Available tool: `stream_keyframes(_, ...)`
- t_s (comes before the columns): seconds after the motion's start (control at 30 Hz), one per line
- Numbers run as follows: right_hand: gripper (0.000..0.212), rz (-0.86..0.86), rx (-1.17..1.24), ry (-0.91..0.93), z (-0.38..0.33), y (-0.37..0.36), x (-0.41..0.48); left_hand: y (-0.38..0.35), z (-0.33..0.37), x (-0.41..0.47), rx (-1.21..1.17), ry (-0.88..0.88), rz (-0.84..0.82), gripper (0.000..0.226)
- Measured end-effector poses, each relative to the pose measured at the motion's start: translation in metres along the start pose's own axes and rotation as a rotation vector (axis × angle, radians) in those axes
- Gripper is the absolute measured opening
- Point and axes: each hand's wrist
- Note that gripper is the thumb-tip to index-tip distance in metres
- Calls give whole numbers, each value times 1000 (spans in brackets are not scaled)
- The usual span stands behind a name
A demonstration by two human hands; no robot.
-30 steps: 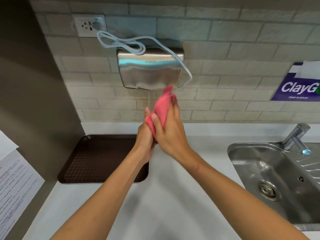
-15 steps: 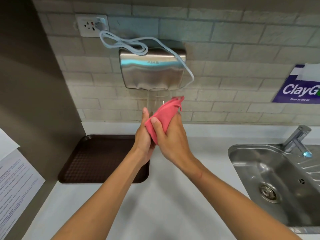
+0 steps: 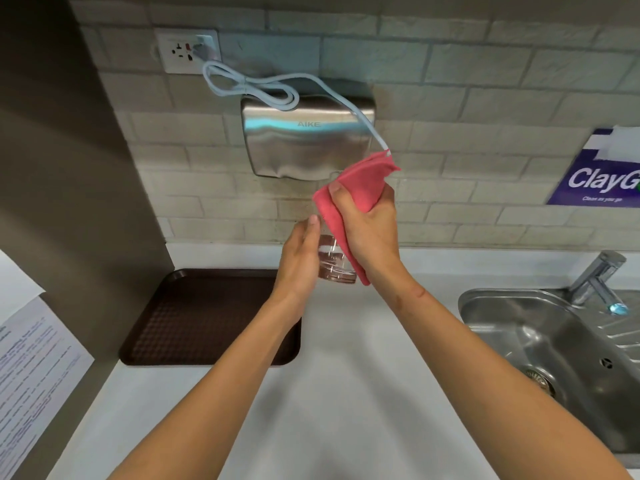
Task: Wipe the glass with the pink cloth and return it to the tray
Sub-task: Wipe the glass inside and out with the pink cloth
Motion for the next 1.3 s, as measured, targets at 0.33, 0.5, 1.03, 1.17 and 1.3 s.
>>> stream_keyframes(0.33,39,-113,-93,81,20,0,-41,-13,17,-4,-97,29,62,94)
stream_keyframes(0.5,49,-216,-277,323,26,0,-66,-7,14,-5,-204,110,45,99)
stream_keyframes(1.03,45,-159,-96,261,32,4,-56,-5,-1,-18,-121,18,-59,116)
stream_keyframes(1.17,60,-140,-430,540,-6,18,-28,-4,-1,-22,13,-67,-112,106)
stream_keyframes(1.3,50,-398,-884,786,-49,39,5,1,-8,-32,47,-124,-181,113)
Point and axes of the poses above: each hand's wrist, its own x-axis towards the middle knuckle, its own y-axis out of the back of the hand, z = x × y, and after that the axes turned 4 degrees about -x, right-handed
